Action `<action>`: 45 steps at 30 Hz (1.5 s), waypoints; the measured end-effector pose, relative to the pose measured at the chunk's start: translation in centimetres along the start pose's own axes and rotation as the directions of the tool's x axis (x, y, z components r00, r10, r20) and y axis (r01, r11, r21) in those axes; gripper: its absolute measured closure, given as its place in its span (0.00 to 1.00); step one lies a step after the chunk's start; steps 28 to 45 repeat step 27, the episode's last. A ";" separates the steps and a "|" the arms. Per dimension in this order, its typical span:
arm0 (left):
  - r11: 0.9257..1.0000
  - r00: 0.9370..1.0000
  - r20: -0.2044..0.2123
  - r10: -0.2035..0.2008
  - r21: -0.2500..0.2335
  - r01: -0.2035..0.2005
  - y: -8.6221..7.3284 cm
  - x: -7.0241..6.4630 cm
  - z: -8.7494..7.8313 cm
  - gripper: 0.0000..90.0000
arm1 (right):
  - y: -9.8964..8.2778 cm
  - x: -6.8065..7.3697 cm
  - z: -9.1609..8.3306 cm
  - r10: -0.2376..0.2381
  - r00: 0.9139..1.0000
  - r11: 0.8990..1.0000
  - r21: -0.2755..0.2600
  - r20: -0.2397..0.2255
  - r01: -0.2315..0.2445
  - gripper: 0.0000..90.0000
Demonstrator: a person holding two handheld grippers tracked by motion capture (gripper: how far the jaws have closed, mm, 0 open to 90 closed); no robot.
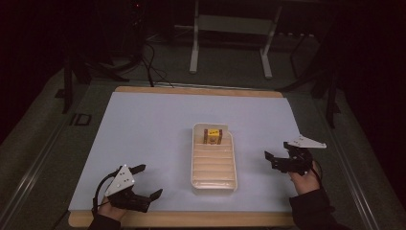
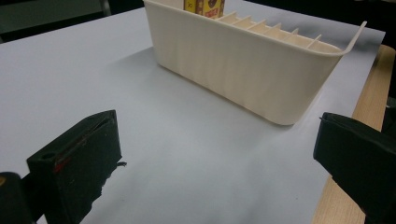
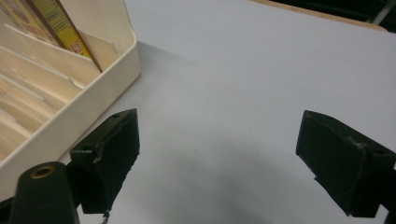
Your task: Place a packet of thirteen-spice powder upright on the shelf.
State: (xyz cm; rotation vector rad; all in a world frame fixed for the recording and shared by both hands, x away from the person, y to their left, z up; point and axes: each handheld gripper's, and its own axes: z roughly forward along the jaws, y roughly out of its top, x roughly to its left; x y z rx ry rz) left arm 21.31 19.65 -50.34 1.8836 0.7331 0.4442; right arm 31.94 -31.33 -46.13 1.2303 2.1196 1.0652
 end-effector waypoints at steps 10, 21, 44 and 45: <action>1.000 1.000 0.001 0.002 0.004 -0.002 0.0 0.0 0.0 0.01 | -1.4 0.0 -1.4 0.010 0.999 1.000 -0.015 0.045 -0.010 0.15; 1.000 1.000 0.000 0.002 0.000 -0.002 0.1 0.0 0.0 0.01 | -2.3 -0.1 -1.6 0.033 0.998 0.999 0.005 0.056 -0.034 0.15; 1.000 1.000 -0.001 0.001 -0.002 -0.001 0.1 0.0 0.0 0.01 | -2.4 -0.2 -1.5 0.029 0.998 1.000 0.005 0.059 -0.030 0.15; 1.000 1.000 -0.001 0.001 -0.002 -0.001 0.1 0.0 0.0 0.01 | -2.4 -0.2 -1.5 0.029 0.998 1.000 0.005 0.059 -0.030 0.15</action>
